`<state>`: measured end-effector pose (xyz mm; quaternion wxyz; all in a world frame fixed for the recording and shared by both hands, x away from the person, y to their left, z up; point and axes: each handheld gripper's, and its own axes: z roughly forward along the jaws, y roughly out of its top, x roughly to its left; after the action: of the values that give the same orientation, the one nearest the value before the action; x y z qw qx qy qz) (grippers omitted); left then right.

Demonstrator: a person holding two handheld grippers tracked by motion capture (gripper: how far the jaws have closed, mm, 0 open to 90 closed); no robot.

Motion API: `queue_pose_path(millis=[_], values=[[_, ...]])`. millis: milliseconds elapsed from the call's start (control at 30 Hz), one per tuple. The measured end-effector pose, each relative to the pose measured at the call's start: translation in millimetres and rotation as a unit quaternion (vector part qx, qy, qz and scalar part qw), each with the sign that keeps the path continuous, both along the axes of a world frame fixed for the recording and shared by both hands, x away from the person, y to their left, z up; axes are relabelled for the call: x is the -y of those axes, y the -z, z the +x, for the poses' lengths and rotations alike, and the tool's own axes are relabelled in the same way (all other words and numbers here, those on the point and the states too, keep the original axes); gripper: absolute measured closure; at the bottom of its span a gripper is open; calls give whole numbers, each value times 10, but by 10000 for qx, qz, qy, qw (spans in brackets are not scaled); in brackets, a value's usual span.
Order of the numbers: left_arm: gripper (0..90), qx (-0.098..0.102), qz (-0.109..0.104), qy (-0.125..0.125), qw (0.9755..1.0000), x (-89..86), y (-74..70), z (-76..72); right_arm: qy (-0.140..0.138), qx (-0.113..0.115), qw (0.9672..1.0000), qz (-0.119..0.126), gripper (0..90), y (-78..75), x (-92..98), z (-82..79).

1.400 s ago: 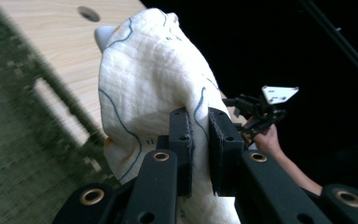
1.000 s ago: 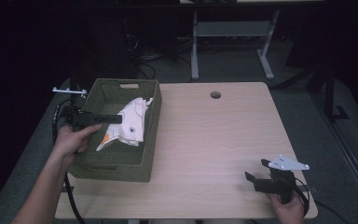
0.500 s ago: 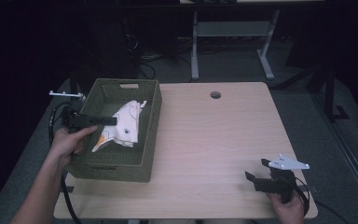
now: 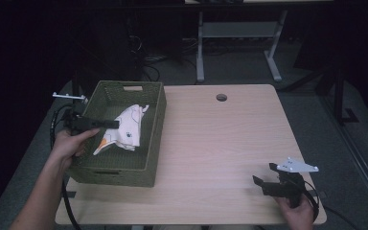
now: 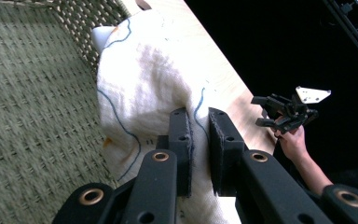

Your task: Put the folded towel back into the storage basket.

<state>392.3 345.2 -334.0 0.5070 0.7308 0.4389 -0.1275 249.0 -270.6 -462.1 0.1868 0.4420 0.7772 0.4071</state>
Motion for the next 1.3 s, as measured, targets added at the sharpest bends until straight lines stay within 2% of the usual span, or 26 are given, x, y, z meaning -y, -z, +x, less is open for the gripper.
queue_pose_path(millis=[367,533,700,767,833,900,1067,1233,1300], values=[[807,-23,89,15,10000,-37,49,98,41,2,10000,-10,176,-3,21,0],[806,-60,116,16,9999,-95,119,144,-17,-19,10000,2,175,-1,19,-3],[805,-156,130,-101,9997,-146,186,205,-16,-48,10000,-18,175,10,16,1],[805,-166,183,-88,9997,-150,198,233,-7,-44,10000,-16,176,8,25,1],[805,-123,402,-34,9991,-145,184,272,-5,-36,10000,-25,175,8,35,0],[806,-68,527,-25,9986,-159,160,293,12,-45,10000,-12,175,8,40,-2],[808,1,741,-29,9972,-165,130,315,8,-46,10000,-9,175,6,47,-3],[808,26,854,-32,9963,-152,147,330,-20,-36,10000,-14,175,7,43,-4],[808,163,1020,6,9947,-145,136,348,-35,-31,10000,-15,175,6,40,-7]])
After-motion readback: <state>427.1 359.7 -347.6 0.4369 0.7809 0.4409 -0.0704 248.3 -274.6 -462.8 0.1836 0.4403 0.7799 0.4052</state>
